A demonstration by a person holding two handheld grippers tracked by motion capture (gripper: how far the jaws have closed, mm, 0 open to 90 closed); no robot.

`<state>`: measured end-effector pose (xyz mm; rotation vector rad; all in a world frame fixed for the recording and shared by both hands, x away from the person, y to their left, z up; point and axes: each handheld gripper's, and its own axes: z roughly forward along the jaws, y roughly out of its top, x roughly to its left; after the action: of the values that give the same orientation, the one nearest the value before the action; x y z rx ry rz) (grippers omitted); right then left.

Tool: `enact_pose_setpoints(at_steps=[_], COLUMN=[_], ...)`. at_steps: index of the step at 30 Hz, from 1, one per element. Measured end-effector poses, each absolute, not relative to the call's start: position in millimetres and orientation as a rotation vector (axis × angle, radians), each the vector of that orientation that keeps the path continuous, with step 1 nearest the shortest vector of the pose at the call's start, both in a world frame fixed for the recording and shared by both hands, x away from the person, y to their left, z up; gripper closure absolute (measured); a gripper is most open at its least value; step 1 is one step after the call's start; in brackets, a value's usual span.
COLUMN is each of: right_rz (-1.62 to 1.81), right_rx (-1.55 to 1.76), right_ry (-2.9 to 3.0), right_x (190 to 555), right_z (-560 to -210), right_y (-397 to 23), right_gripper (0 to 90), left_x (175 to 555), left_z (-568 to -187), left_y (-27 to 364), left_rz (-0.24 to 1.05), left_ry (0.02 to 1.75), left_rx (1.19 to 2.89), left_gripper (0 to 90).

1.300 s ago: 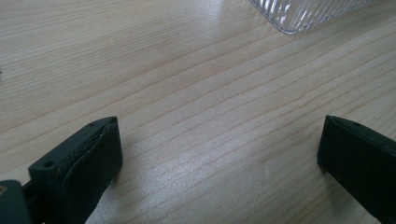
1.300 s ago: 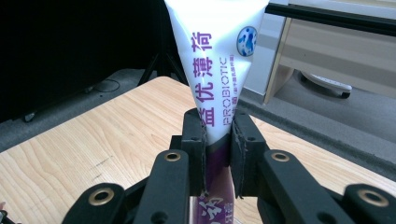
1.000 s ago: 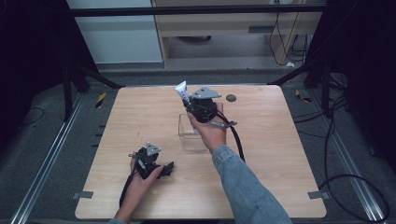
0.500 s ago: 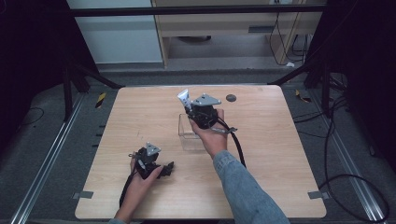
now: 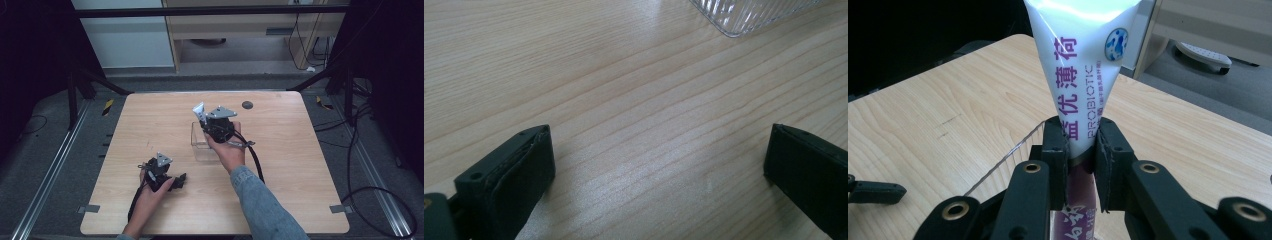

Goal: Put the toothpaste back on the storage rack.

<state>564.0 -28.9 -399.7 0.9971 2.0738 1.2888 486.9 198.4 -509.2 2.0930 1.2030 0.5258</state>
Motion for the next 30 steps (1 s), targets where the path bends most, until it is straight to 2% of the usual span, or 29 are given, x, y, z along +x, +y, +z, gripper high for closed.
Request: enact_pose_setpoints(at_steps=[30], right_rz=[1.228], right_rx=[0.996], right_ry=[2.136], right_x=[563.0], right_z=[-407.6], right_y=[-19.9], right_gripper=[76.9], left_x=[487.3], left_z=[-509.1], left_y=[198.0], left_rz=[0.526], left_ry=[1.201], left_rx=[2.095], left_gripper=[0.0])
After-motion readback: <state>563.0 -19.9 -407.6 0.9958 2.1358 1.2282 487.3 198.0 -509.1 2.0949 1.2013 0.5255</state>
